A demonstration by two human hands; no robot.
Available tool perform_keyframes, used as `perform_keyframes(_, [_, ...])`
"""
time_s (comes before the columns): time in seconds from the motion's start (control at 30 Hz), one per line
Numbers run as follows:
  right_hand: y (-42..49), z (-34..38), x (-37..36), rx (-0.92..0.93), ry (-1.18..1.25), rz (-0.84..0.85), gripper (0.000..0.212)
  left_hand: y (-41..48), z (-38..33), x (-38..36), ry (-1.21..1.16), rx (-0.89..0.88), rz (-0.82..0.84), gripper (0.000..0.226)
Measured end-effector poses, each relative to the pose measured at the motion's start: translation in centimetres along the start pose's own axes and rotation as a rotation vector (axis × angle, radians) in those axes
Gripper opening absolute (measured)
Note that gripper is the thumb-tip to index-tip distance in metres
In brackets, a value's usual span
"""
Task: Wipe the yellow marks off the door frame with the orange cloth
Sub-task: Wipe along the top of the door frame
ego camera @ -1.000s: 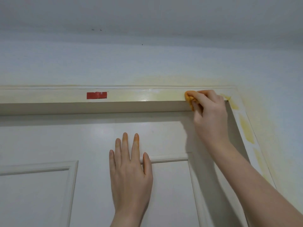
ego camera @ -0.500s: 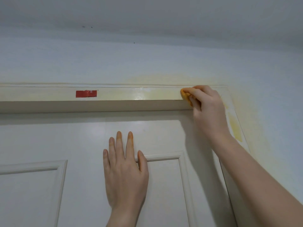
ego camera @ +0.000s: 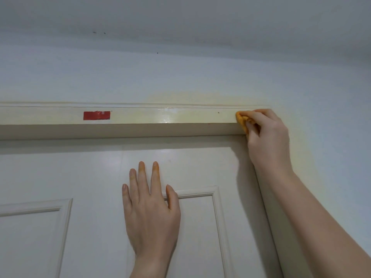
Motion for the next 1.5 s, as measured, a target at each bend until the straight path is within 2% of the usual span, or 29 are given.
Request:
perform_keyframes(0.07, [-0.8, 0.1, -0.2, -0.002, 0.022, 0.007, 0.03, -0.1, -0.7, -0.3, 0.004, -0.014, 0.007, 0.066])
perform_keyframes(0.23, [1.6, 2.4, -1.6, 0.163, 0.02, 0.095, 0.026, -0.6, -3.3, -1.5, -0.022, -0.066, 0.033, 0.067])
perform_keyframes(0.4, [2.7, -0.5, 1.2, 0.07, 0.043, 0.178, 0.029, -1.0, -4.3, -1.9, -0.034, -0.077, 0.02, 0.066])
perform_keyframes(0.53, [2.0, -3.4, 3.5, -0.015, 0.046, 0.161, 0.027, -1.1, -4.4, -2.0, -0.023, -0.081, 0.021, 0.067])
perform_keyframes(0.73, [1.6, -3.0, 2.6, 0.065, 0.03, 0.166, 0.028, -1.3, -4.8, -2.3, -0.03, -0.071, 0.025, 0.067])
perform_keyframes(0.87, [0.8, -4.6, 3.9, -0.033, 0.042, 0.114, 0.028, -1.3, -4.7, -2.2, -0.049, -0.064, 0.017, 0.066])
perform_keyframes(1.07, [-0.7, -4.0, 2.7, 0.07, -0.026, 0.165, 0.025, -1.3, -4.9, -2.3, -0.047, -0.066, 0.016, 0.067])
perform_keyframes(1.3, [-2.9, -5.5, 4.2, -0.02, 0.004, 0.078, 0.027, -1.6, -4.9, -2.3, -0.066, -0.057, 0.016, 0.066])
perform_keyframes(1.5, [0.1, -4.1, 2.9, 0.015, 0.022, 0.057, 0.022, -1.6, -4.9, -2.4, -0.048, -0.059, 0.018, 0.066])
Point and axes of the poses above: each hand's wrist, its own y-axis towards the middle knuckle, its own x-axis out of the back of the hand, z = x × y, the point moved 5 cm from there along y, towards the middle knuckle, and after that the axes turned 12 degrees about z, right-handed, at the moved point
